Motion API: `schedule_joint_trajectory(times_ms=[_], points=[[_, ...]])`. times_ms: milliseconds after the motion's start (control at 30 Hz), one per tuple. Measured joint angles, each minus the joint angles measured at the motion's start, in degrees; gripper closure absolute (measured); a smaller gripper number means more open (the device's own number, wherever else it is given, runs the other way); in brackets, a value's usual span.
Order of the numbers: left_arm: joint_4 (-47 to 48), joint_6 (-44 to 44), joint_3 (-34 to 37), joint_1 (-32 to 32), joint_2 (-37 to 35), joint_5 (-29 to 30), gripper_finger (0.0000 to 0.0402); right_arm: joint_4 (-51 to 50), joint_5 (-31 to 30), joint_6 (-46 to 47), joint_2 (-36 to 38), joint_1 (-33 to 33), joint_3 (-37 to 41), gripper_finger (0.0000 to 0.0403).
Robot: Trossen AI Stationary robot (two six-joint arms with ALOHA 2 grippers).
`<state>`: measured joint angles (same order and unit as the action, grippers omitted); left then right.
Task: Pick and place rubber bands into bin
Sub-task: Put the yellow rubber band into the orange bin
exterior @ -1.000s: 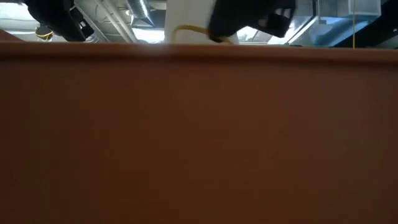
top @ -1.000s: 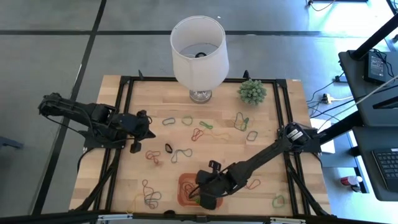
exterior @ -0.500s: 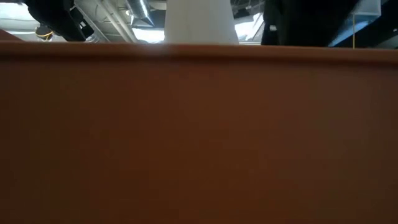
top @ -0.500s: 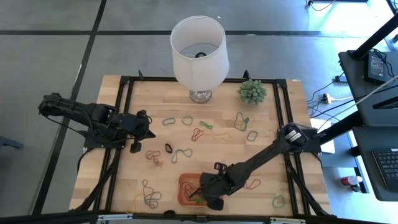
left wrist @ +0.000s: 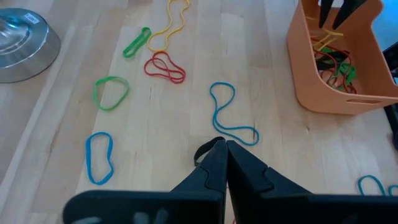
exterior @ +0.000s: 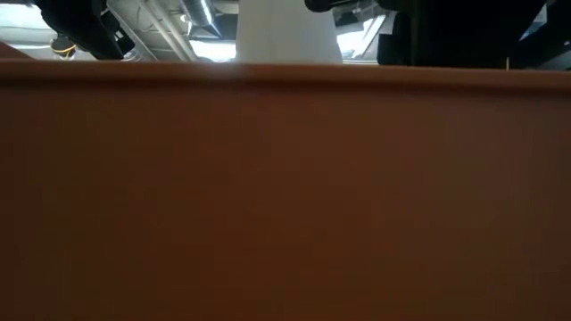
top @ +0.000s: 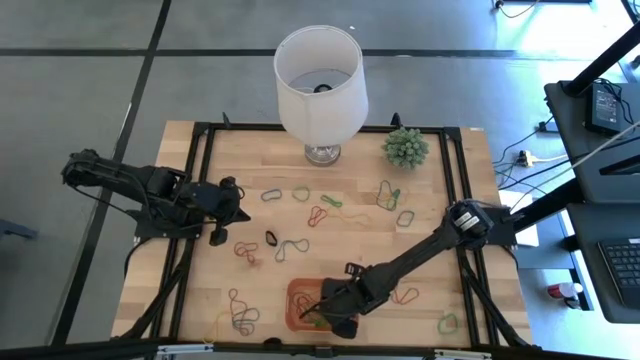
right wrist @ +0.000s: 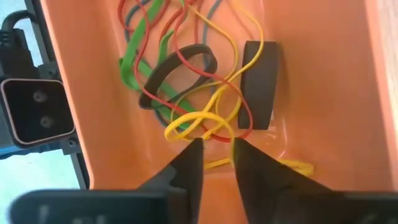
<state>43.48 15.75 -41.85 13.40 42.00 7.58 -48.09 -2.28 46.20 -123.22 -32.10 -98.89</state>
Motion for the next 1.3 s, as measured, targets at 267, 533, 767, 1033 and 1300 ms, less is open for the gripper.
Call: schedule_joint_trajectory(times_ms=[267, 533, 767, 1033, 1300], points=[[0.00, 0.00, 0.00, -0.01, 0.02, 0.01, 0.0398, -3.33, -0.07, 3.11, 1.15, 0.00, 0.00, 0.0242], [-0.05, 0.07, 0.00, 0.00, 0.01, 0.03, 0.0398, -8.47, -4.09, 2.80, 5.44, 0.00, 0.00, 0.0255], [-0.01, 0.11, 0.00, -0.01, 0.07, -0.01, 0.0398, -12.76, -6.38, 1.21, 10.59, -0.04, 0.00, 0.0289], [0.04, 3.19, -0.92, 5.02, 6.28, 0.42, 0.0400, -10.92, -11.31, -2.67, 17.83, -0.54, 8.96, 0.0395], [1.38, 10.02, -8.24, 11.93, 19.05, 3.23, 0.0400, 7.16, -11.25, -0.64, 34.09, -2.83, 31.39, 0.0399]])
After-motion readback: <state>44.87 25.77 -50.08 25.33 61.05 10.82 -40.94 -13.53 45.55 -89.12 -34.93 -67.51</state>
